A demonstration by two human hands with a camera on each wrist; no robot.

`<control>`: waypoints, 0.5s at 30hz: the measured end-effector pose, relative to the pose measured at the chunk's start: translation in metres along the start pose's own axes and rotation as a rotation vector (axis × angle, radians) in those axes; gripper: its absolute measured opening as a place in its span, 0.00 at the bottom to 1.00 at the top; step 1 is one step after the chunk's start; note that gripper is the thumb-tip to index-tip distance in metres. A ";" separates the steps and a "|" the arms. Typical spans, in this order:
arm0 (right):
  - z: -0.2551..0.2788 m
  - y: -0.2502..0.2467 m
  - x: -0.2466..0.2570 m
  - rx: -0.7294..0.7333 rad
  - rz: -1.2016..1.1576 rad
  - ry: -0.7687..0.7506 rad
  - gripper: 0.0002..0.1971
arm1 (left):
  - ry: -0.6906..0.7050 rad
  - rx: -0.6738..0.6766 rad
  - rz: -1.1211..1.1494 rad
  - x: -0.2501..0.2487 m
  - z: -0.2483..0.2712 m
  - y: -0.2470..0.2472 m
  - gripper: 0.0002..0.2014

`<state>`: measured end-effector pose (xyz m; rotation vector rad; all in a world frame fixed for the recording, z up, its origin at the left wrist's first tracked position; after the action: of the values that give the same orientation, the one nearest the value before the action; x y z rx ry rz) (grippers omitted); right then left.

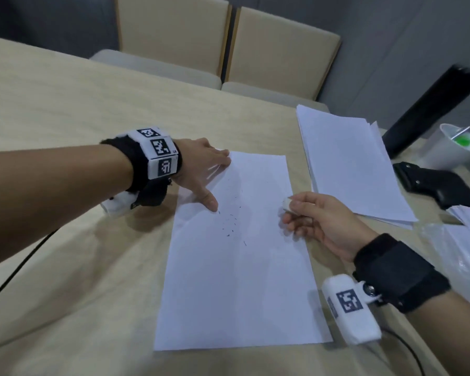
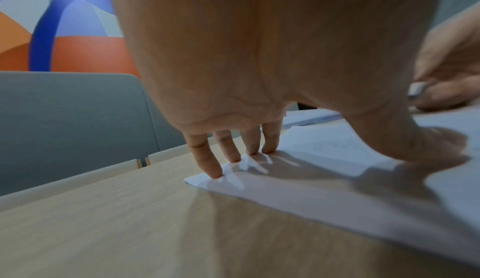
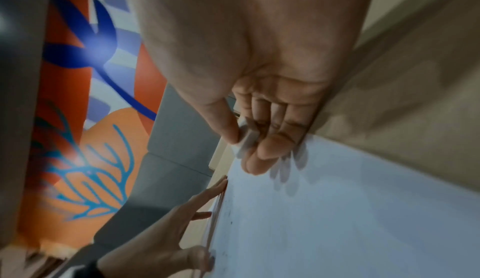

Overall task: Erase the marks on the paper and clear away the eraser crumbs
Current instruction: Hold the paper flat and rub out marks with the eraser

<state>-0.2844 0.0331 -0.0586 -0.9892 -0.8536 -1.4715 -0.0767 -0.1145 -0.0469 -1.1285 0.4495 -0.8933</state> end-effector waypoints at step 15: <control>-0.156 0.053 0.086 -0.220 0.575 -0.269 0.04 | 0.005 -0.104 0.001 -0.006 0.004 0.011 0.32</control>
<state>-0.2539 -0.1490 -0.0405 -1.4782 -0.5294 -0.9606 -0.0734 -0.1059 -0.0557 -1.2208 0.5052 -0.8798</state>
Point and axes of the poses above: each hand's wrist, its own z-axis away from the middle knuckle, its own y-axis out of the palm, x = y × z, the point moved 4 cm from there along -z, towards the middle knuckle, and after that the axes turned 7 degrees about -z, right-handed, at the moved point
